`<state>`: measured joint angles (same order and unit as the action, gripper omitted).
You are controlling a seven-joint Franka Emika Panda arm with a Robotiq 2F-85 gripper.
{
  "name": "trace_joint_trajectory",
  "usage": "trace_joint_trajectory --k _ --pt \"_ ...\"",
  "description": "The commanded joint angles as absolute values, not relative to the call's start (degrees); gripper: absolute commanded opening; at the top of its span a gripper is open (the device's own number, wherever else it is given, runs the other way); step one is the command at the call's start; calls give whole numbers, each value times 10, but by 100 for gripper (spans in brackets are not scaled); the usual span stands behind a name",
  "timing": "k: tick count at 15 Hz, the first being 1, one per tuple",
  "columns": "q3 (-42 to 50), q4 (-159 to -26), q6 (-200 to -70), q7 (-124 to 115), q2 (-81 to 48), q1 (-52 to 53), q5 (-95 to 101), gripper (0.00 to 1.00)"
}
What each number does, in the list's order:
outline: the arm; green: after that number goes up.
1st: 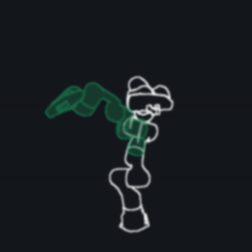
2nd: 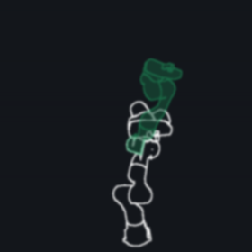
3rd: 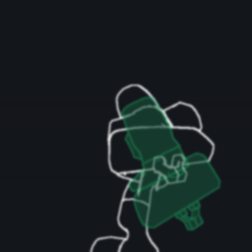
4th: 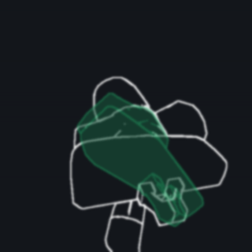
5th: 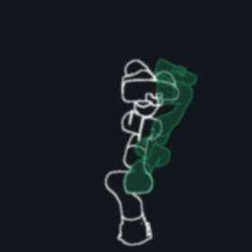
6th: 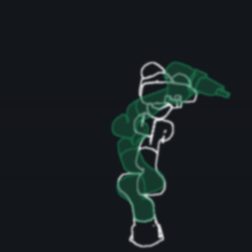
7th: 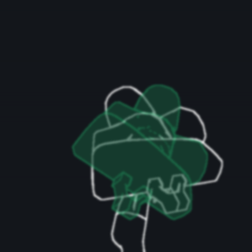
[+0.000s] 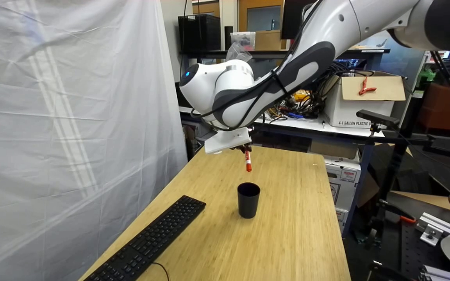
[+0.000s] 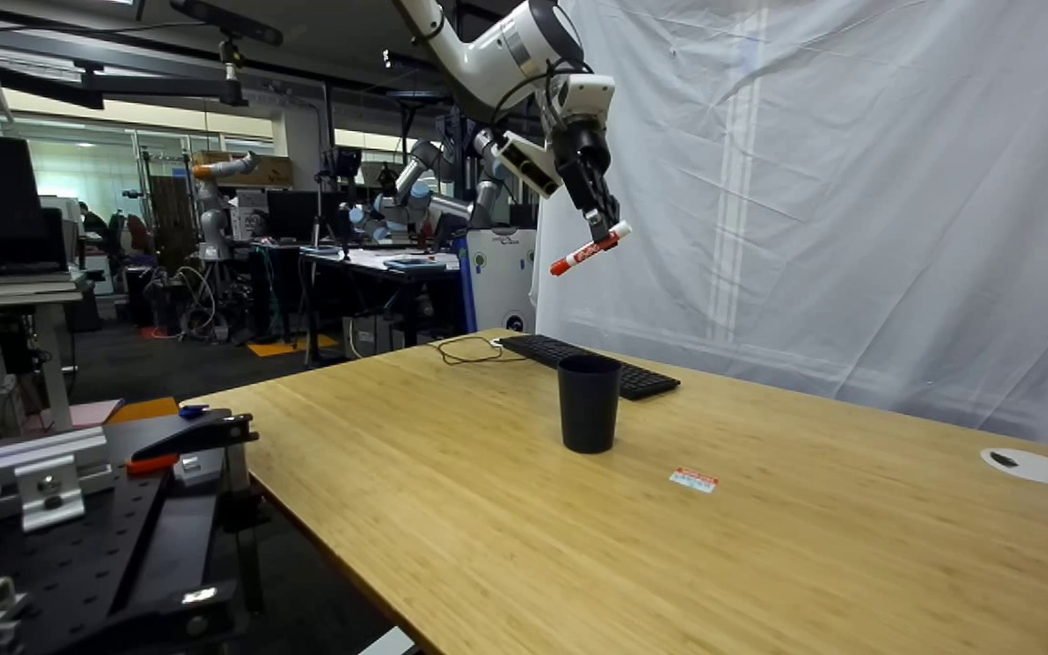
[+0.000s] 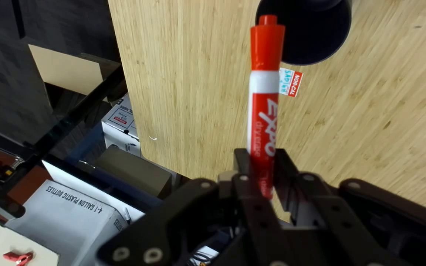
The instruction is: Put the marker in the cup
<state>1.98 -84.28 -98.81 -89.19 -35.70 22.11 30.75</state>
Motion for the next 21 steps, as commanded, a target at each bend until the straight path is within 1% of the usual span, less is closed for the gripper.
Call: trace_joint_trajectory --k 1,8,9,14,21 --pt "15 -840 -985 -893 -358 219 309 19" --pt "15 -840 -985 -893 -358 219 309 19" --pt "15 -840 -985 -893 -358 219 309 5" --pt "18 -841 -958 -895 -381 234 323 5" --pt "19 -840 -885 -905 -405 263 372 5"
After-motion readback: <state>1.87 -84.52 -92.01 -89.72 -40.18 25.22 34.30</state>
